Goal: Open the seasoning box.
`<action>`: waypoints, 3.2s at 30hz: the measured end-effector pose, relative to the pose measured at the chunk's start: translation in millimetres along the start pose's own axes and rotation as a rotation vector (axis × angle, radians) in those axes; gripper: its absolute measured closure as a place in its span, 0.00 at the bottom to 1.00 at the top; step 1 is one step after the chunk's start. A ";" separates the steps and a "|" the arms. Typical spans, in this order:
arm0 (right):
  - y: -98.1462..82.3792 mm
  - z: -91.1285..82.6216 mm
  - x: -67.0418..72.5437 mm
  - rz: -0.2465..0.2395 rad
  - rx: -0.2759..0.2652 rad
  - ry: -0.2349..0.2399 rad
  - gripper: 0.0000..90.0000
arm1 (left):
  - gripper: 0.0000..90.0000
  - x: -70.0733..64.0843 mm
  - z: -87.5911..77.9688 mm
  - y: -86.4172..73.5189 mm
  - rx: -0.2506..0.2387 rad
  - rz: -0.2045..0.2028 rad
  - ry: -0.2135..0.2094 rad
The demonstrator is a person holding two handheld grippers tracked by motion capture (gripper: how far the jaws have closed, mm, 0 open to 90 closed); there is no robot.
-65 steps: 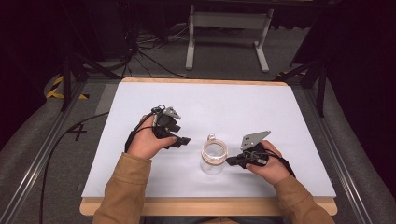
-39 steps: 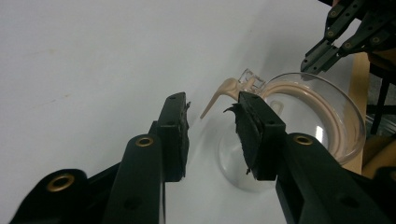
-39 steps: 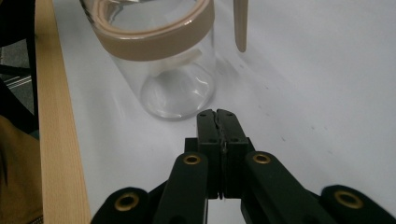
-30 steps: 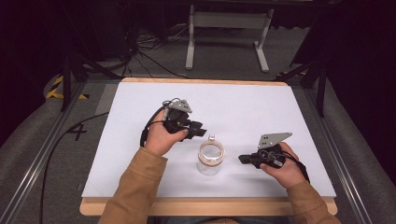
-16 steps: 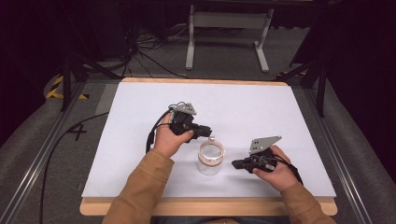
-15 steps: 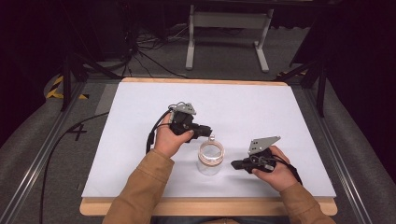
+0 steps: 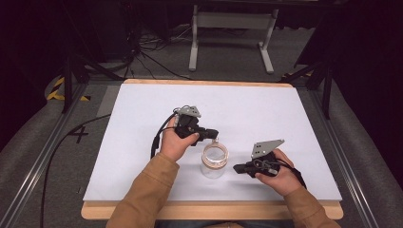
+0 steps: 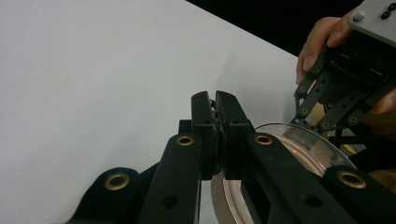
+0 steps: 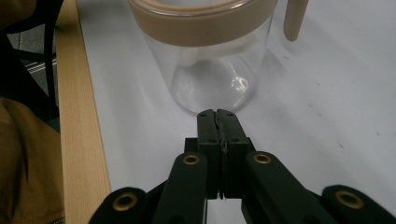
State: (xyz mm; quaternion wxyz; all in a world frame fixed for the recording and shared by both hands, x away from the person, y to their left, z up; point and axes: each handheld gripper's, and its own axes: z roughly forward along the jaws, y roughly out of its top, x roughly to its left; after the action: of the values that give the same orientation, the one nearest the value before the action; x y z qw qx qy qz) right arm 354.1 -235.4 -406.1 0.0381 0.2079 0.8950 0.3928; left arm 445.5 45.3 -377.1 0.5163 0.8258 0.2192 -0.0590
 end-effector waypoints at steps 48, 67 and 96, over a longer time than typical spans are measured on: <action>25.6 -5.6 31.1 0.004 -0.213 -0.034 1.00 | 0.96 2.0 0.9 -0.8 -0.002 -0.035 0.008; 41.7 -11.1 23.9 -0.025 -0.258 -0.019 1.00 | 0.90 -17.0 -52.3 -9.8 -0.033 -0.019 0.132; 47.0 -12.4 -13.5 0.067 -0.439 -0.108 1.00 | 0.84 -23.9 -103.4 -43.7 0.077 -0.123 0.219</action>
State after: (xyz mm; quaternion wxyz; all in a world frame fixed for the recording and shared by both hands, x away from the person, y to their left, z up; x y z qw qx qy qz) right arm 379.6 -220.9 -365.1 0.1172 0.2449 0.7773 0.5675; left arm 392.3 145.2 -357.8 0.4528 0.8314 0.3220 -0.0082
